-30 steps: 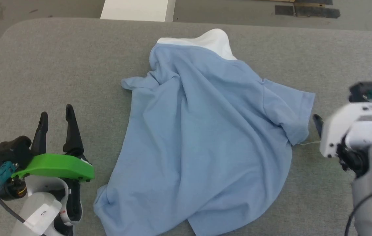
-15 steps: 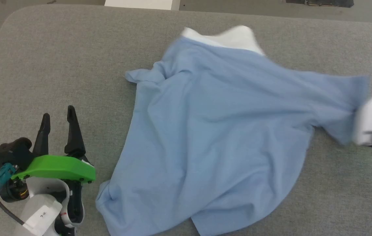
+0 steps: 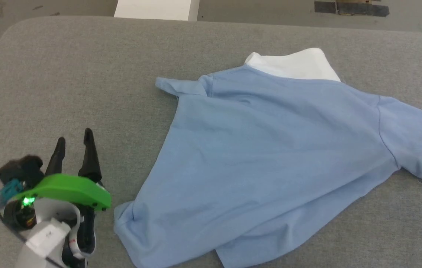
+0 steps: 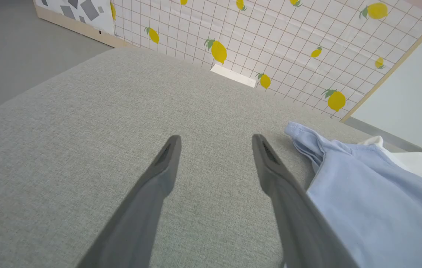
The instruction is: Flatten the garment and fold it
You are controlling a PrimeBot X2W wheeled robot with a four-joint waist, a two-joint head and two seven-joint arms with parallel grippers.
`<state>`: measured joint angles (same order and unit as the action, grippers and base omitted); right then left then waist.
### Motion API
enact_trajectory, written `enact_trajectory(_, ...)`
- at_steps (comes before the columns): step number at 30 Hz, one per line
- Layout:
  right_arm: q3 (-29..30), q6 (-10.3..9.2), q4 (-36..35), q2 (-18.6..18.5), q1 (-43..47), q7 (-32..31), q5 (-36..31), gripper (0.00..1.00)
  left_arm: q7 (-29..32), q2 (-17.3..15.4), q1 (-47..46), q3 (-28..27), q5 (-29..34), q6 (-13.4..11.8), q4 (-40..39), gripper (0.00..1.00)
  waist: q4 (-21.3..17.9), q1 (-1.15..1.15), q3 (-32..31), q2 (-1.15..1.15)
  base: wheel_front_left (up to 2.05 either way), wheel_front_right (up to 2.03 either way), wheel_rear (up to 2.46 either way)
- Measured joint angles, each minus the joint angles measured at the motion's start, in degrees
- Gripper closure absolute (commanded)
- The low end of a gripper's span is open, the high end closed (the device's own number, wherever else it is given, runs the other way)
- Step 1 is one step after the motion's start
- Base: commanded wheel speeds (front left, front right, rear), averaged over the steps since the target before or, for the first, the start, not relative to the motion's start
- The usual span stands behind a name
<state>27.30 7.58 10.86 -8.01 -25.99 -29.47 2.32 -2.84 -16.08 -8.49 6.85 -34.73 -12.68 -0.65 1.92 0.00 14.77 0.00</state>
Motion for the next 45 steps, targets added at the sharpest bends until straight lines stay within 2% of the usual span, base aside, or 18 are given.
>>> enact_trajectory(4, -2.45, 0.0, -3.08, 2.12, 2.64, 3.83, 1.53, 0.0, 8.28, -0.78, -7.77, 2.24, -1.22, 0.05, 3.02, 0.0, -0.83, 0.0, -0.38, 0.0, 0.0, 0.0, 0.0)
enact_trajectory(9, -6.55, 0.0, -4.21, 3.28, 5.55, 4.16, 2.96, 0.0, 21.62, -0.66, -21.37, 5.8, -3.71, 0.4, 10.6, 0.0, -2.63, 0.0, 0.38, 0.0, 0.0, 0.0, 0.0)
enact_trajectory(14, -9.06, 0.0, -4.24, 3.42, 6.14, 3.7, 4.01, 0.0, 34.71, -0.73, -31.95, 9.28, -4.52, -0.56, 20.45, 0.0, -4.87, 0.0, 2.22, 0.0, 0.0, 0.0, 0.0)
enact_trajectory(20, -9.59, 0.0, -3.47, 3.12, 6.26, 3.87, 4.64, 0.0, 41.47, -1.21, -39.22, 12.41, -2.9, -1.49, 26.49, 0.0, -7.24, 0.0, 4.92, 0.0, 0.0, 0.0, 0.0)
enact_trajectory(23, -9.0, 0.0, -2.29, 2.61, 6.29, 4.7, 4.74, 0.0, 44.56, -1.86, -40.25, 14.29, -2.4, -1.13, 30.16, 0.0, -8.56, 0.0, 6.69, 0.0, 0.0, 0.0, 0.0)
enact_trajectory(24, -8.84, 0.0, -2.11, 2.42, 6.29, 4.83, 4.72, 0.0, 44.29, -1.82, -40.26, 14.25, -2.48, -0.83, 30.45, 0.0, -8.7, 0.0, 6.97, 0.0, 0.0, 0.0, 0.0)
enact_trajectory(25, -8.71, 0.0, -1.94, 2.21, 6.29, 4.93, 4.72, 0.0, 43.86, -1.77, -40.3, 14.23, -2.68, -0.19, 30.61, 0.53, -8.76, 0.0, 7.2, 0.0, 0.0, 0.0, 0.0)
enact_trajectory(26, -8.57, 0.0, -1.75, 1.99, 6.28, 5.11, 4.71, 0.0, 43.05, -1.6, -40.3, 14.19, -2.93, 0.63, 30.66, 0.91, -8.7, 0.0, 7.35, 0.0, 0.0, 0.0, 0.0)
enact_trajectory(27, -8.48, 0.0, -1.58, 1.89, 6.28, 5.26, 4.69, 0.0, 42.19, -1.41, -40.31, 14.14, -3.11, 1.15, 30.74, 1.0, -8.59, 0.0, 7.41, 0.0, 0.0, 0.0, 0.0)
enact_trajectory(33, -8.79, 0.0, -0.32, 1.57, 6.28, 5.66, 4.26, 0.0, 36.35, 0.03, -40.36, 13.26, -4.05, 4.67, 30.96, 1.0, -6.88, 0.0, 6.71, 0.0, 0.0, 0.0, 0.0)
enact_trajectory(38, -9.01, 0.0, 0.69, 1.46, 6.31, 6.13, 4.25, 0.0, 27.92, 0.01, -39.68, 9.93, -6.27, 7.12, 24.98, 1.0, -4.8, 0.0, 4.94, 0.0, 0.0, 0.0, 0.0)
enact_trajectory(41, -9.14, 0.0, 1.31, 1.53, 6.52, 6.28, 4.25, 0.0, 23.92, -0.59, -34.73, 7.76, -6.84, 6.92, 18.17, 1.0, -3.45, 0.0, 3.61, 0.0, 0.0, 0.0, 0.0)
enact_trajectory(45, -9.03, 0.0, 1.99, 1.7, 7.94, 6.32, 4.25, 0.0, 21.91, -2.0, -20.61, 5.8, -7.37, 3.56, 9.02, 1.0, -1.41, 0.0, 1.87, 0.0, 0.0, 0.0, 0.0)
